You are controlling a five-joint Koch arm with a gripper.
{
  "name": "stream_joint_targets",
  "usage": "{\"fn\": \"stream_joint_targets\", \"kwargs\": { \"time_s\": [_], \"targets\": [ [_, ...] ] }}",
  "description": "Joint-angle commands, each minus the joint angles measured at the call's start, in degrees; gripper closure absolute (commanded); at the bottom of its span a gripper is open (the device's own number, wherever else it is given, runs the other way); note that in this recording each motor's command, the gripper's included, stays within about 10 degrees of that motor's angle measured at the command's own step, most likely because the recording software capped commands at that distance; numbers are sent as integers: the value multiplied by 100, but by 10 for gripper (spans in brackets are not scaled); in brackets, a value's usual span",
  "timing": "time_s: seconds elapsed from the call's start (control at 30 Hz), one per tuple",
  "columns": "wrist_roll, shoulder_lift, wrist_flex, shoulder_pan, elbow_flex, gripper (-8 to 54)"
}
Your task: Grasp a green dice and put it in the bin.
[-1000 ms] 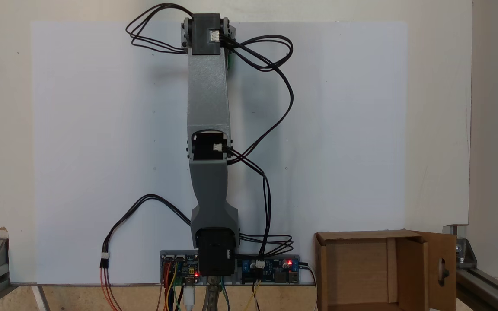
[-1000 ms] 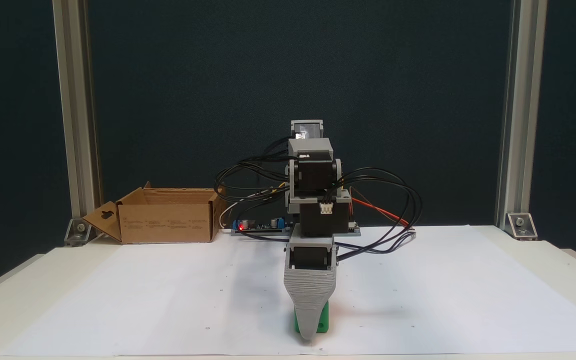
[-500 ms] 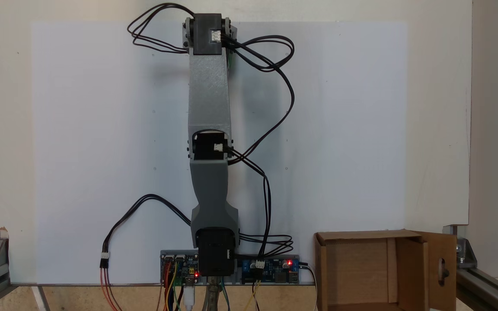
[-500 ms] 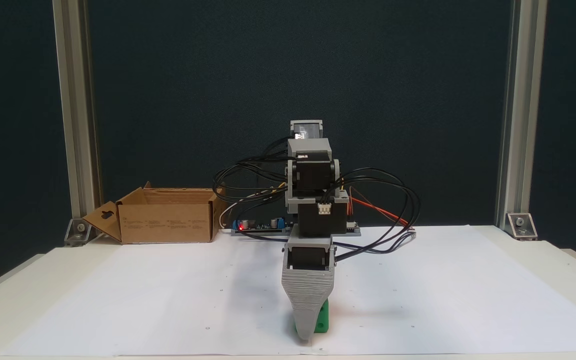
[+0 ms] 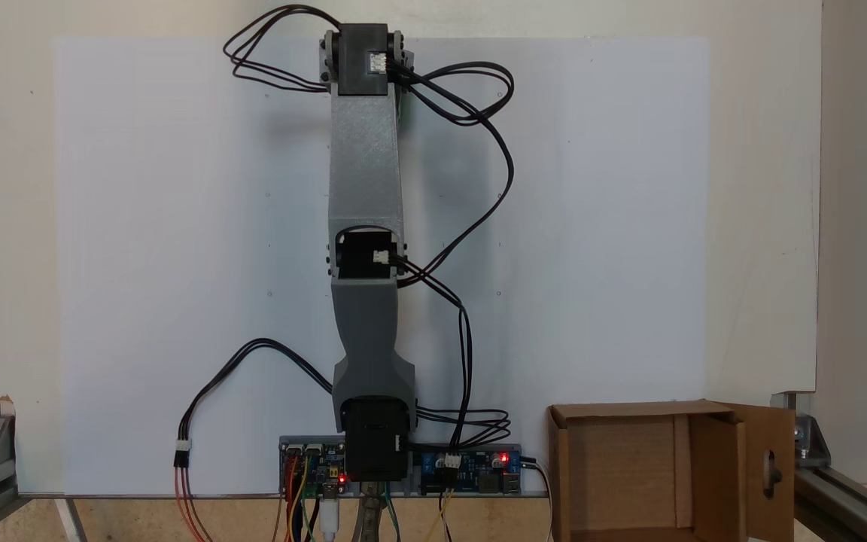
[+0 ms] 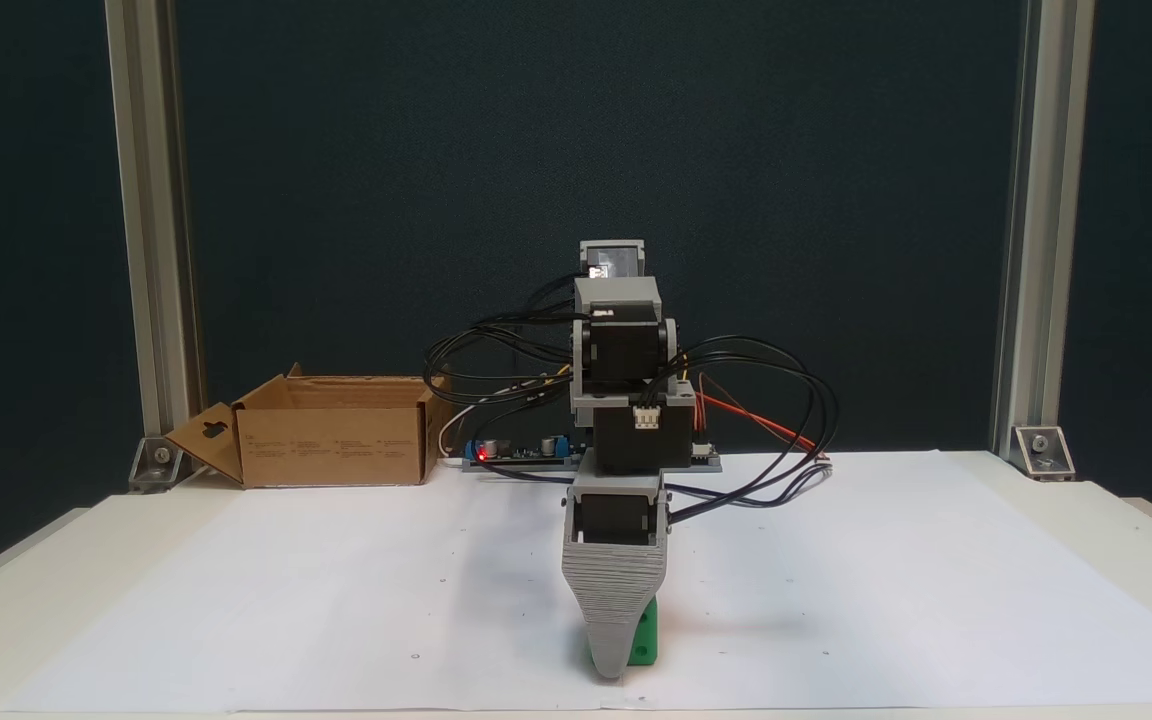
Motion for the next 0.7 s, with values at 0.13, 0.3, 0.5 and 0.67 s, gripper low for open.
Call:
{"fn": "stream_joint_targets", "kwargs": {
  "time_s": [0.13,0.3,0.5,0.67],
  "targets": [
    [0,88,26,0,-255,152],
    [0,88,62,-9,-255,200],
    [0,88,70,-18,-255,336],
    [9,88,176,-26,-255,336]
  ]
}}
